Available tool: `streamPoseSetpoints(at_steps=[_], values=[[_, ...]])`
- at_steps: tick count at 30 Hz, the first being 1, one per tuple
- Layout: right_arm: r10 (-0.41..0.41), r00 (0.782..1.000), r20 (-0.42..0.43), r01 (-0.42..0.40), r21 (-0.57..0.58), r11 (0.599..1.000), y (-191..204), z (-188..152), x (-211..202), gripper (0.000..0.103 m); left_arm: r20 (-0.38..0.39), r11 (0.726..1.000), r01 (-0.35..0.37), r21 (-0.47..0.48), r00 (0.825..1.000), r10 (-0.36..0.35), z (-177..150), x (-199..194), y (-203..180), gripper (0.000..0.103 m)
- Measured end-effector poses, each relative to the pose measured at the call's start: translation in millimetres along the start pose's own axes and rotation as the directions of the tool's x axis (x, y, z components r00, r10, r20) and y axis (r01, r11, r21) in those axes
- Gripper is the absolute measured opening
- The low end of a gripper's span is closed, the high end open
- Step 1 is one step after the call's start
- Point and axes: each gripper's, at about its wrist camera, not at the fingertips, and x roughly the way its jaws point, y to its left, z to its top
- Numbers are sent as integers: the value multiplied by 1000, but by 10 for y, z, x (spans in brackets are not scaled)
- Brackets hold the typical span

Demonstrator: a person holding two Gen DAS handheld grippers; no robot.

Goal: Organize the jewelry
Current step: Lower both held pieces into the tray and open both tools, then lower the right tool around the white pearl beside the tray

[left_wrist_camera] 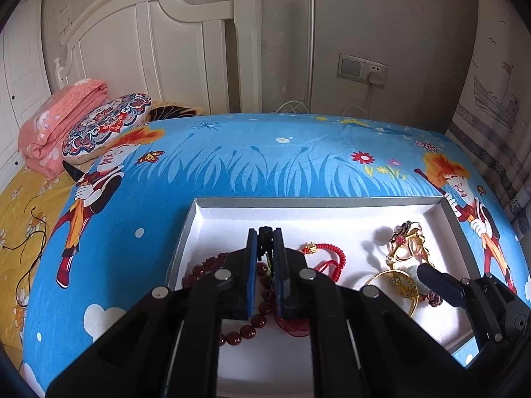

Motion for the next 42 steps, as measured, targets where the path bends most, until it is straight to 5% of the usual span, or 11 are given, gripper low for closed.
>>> streamPoseSetpoints(at_steps=[4, 6, 10, 16, 25, 34, 42], values=[[2, 1000, 18, -3, 9, 1000, -13, -23, -65, 75, -5, 1000, -4, -4, 1000, 4, -81, 21, 38, 36], [0, 1000, 27, 0, 4, 1000, -17, -49, -111, 75, 1, 1000, -4, -3, 1000, 4, -111, 0, 60, 38], [-1, 999, 48, 1, 7, 1000, -62, -155, -236, 75, 18, 1000, -5, -9, 1000, 5, -193, -97, 123, 63], [30, 996, 88, -35, 56, 998, -230, -421, -508, 75, 54, 998, 18, -60, 998, -15, -498, -455, 305, 88], [39, 986, 159, -64, 158, 985, -459, -712, -820, 78, 133, 998, -36, -49, 990, 42, -1082, -876, 449, 93], [55, 988, 148, -75, 134, 988, -431, -764, -792, 84, 107, 997, 73, 40, 991, -77, -1153, -814, 367, 93], [35, 988, 150, -57, 145, 988, -435, -798, -833, 84, 114, 994, 87, 65, 989, -94, -1179, -801, 317, 93]])
